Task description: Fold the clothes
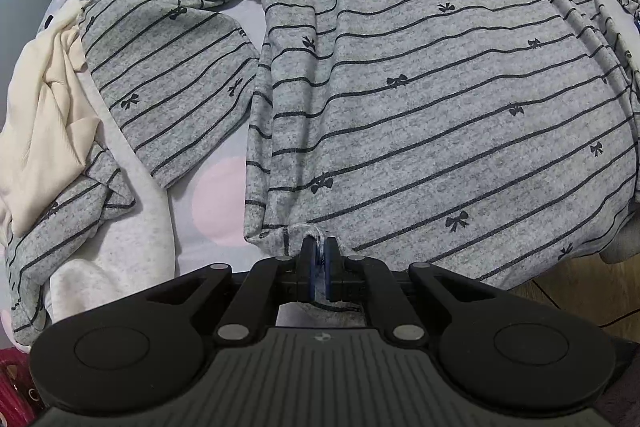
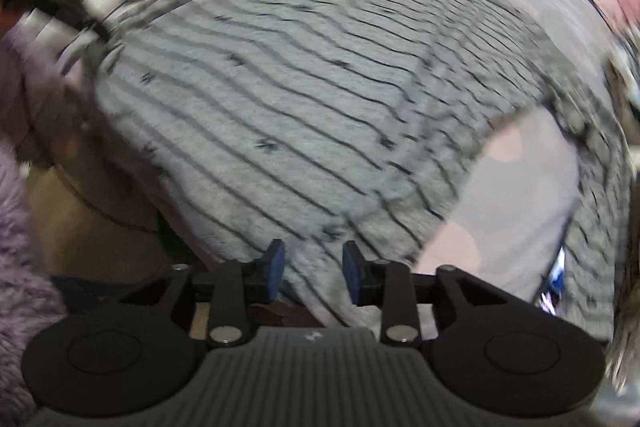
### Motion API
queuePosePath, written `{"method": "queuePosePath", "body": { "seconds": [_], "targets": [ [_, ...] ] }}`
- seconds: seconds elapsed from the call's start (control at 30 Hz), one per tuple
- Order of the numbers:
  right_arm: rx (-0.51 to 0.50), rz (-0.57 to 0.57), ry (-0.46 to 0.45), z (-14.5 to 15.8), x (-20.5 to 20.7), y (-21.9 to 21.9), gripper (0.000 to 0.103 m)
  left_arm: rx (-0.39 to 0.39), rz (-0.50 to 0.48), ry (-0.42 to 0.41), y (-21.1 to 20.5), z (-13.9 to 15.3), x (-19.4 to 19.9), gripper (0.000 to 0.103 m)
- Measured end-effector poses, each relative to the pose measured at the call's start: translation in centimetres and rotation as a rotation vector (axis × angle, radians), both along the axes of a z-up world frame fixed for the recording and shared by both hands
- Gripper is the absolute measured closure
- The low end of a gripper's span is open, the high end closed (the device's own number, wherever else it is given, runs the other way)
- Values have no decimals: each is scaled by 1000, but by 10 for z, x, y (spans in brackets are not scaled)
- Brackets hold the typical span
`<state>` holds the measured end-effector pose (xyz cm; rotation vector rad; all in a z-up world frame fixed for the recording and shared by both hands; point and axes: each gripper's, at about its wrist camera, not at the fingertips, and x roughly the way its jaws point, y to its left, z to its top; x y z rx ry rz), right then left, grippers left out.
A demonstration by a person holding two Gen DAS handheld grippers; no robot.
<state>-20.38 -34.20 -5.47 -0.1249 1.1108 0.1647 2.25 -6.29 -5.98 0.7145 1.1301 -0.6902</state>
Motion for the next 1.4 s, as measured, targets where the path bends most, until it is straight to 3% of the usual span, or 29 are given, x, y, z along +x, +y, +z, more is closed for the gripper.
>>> {"method": "queuePosePath", "body": {
  "seconds": [0.2, 0.4, 0.53, 0.67, 0.7, 0.73, 0.77, 0.83, 0.97, 1.13, 1.27, 1.33, 1.4],
  "targets": [
    [101, -278, 36, -3, -7, -49, 67, 2, -8, -5, -1, -1, -1, 101],
    [168, -230, 55, -10, 1, -33, 67, 6, -24, -14, -3, -2, -2, 101],
    [147, -217, 103, -27, 14, -21, 68, 8, 33, -25, -1, -3, -1, 101],
    [198, -226, 175, -47, 30, -23, 68, 3, 52, -22, 3, -4, -1, 101],
    [189, -226, 181, -51, 32, -23, 71, 2, 57, -21, 4, -4, -1, 101],
    [172, -225, 186, -53, 34, -22, 86, -3, 61, -17, 6, -4, -1, 101],
    [163, -226, 190, -53, 35, -22, 93, -9, 64, -13, 8, -3, -1, 101],
    [177, -241, 196, -50, 34, -26, 96, -22, 71, -4, 11, -1, -1, 101],
    [179, -269, 192, -26, 25, -39, 97, -108, 91, 60, 20, 20, 2, 101],
    [122, -330, 168, 24, 10, -71, 97, -274, 120, 127, 44, 73, 10, 101],
    [135, -482, 62, 78, -13, -122, 98, -519, 229, 218, 94, 116, 25, 102],
    [174, -590, 38, 96, -26, -150, 99, -509, 281, 229, 108, 114, 31, 102],
    [143, -637, 47, 98, -36, -165, 99, -478, 330, 233, 120, 110, 36, 102]
  ]
}}
